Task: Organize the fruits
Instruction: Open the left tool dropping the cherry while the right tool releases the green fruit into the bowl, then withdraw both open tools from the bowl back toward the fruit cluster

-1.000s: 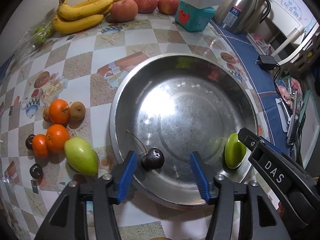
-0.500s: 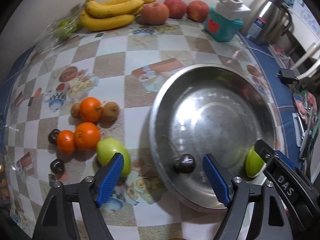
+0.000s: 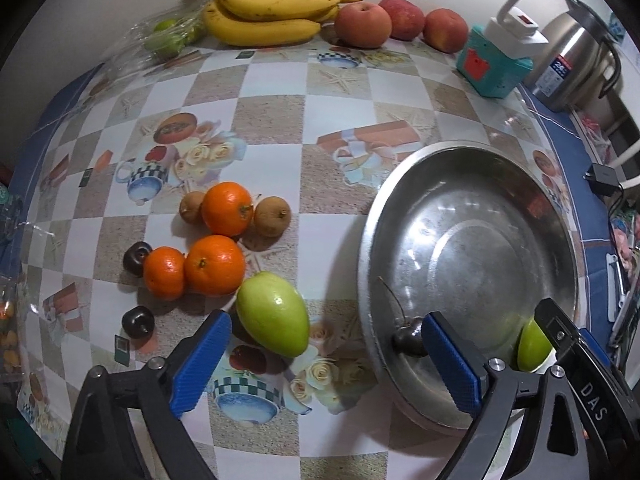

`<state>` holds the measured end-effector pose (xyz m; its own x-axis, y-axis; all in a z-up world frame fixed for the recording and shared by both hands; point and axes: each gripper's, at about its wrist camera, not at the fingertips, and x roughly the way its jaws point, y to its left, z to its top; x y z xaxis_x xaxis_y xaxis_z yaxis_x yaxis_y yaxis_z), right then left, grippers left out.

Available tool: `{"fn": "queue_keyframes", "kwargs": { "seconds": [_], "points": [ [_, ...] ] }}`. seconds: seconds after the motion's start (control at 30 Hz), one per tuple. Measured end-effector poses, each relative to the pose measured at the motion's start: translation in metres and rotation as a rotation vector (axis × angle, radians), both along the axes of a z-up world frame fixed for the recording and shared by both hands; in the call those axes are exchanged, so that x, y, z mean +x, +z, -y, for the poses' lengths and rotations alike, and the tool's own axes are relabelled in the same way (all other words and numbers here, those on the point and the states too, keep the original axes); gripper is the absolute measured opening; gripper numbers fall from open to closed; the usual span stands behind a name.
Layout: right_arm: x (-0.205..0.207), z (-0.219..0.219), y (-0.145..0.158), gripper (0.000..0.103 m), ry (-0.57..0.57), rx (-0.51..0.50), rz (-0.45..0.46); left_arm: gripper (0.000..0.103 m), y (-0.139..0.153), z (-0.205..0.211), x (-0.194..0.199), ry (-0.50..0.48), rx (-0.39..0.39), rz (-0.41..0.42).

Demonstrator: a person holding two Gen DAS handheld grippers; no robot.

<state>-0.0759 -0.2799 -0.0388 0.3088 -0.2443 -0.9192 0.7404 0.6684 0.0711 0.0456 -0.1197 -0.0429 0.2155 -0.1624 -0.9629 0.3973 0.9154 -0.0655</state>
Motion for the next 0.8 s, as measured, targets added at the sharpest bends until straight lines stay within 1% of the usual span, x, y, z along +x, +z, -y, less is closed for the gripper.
{"fn": "queue_keyframes", "kwargs": {
  "seconds": [0.1,0.17,0.4,0.47,0.5,0.67,0.8],
  "points": [
    [0.0005,-0.0004,-0.0003,0.081,0.004,-0.001,-0.001,0.099,-0.0010,-0.0033,0.0017,0.011,0.002,0.000],
    [0.0011,-0.0009,-0.0005,0.081,0.008,-0.003,-0.001,0.103,-0.0007,-0.0052,0.0024,0.019,0.004,0.005],
    [0.0017,-0.0016,-0.0016,0.082,0.015,-0.005,-0.005,0.103,0.0018,-0.0092,0.0054,0.030,0.008,0.037],
    [0.0022,-0.0016,-0.0018,0.088,0.017,-0.007,-0.007,0.103,0.0021,-0.0092,0.0052,0.026,0.010,0.048],
    [0.0025,-0.0018,-0.0018,0.097,0.015,-0.008,-0.008,0.103,0.0022,-0.0092,0.0052,0.023,0.010,0.051],
    [0.0017,-0.0022,-0.0003,0.098,0.015,-0.022,0.001,0.103,0.0025,-0.0084,0.0044,0.013,0.008,0.072],
    [0.0016,-0.0024,0.0006,0.100,0.015,-0.035,0.004,0.103,0.0048,-0.0084,0.0042,0.013,0.005,0.105]
  ]
}}
